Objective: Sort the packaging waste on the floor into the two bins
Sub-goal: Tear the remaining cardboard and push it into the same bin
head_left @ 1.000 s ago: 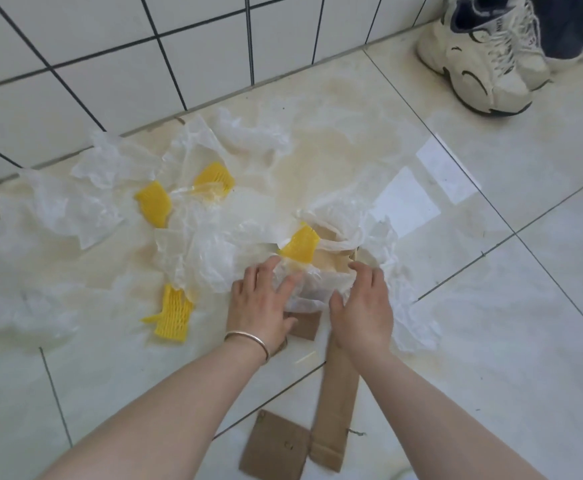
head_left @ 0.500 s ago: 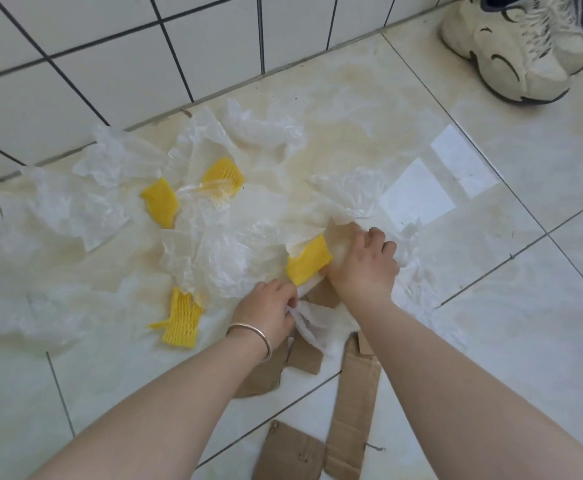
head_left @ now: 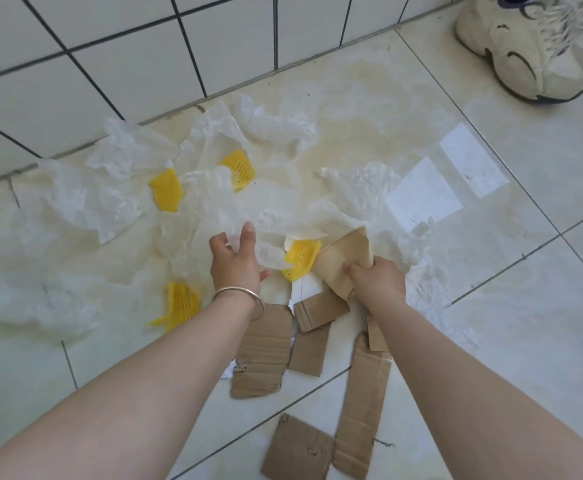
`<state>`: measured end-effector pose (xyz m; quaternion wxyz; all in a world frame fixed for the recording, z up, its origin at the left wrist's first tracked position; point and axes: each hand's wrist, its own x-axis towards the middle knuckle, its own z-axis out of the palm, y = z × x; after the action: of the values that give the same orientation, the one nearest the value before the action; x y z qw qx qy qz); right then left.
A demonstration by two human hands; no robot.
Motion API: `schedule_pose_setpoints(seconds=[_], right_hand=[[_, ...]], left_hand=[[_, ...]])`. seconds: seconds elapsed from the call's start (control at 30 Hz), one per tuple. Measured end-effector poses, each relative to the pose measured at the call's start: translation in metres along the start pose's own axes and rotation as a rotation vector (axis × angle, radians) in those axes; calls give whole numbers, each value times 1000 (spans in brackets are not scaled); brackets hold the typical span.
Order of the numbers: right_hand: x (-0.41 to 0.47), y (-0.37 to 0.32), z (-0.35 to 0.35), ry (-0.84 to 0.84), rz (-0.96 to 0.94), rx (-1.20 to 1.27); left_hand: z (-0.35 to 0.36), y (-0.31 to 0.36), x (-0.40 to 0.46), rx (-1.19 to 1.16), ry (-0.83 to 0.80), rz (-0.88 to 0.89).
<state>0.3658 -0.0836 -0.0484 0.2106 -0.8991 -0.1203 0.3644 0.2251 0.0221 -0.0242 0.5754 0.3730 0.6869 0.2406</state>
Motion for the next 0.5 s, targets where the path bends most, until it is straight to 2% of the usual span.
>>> schedule_pose_setpoints(seconds=[0.13,0.2,0.27,0.37,0.43,0.5], right_hand=[[-12,-7,0,1,41,243],[-15,-7,9,31,64,279],[-18,-6,19,89,83,269],[-27,-2,34,163,110,176],[-36,1,40,167,117,97],[-42,2,44,147,128,49]], left_hand=[[1,-9,-5,24,-37,-45],[-1,-20,-12,143,-9,-21],[-2,-31,-23,197,33,2],[-3,-49,-38,205,81,-71],[-3,-59,-42,403,64,-98],[-4,-63,-43,738,-35,-36]])
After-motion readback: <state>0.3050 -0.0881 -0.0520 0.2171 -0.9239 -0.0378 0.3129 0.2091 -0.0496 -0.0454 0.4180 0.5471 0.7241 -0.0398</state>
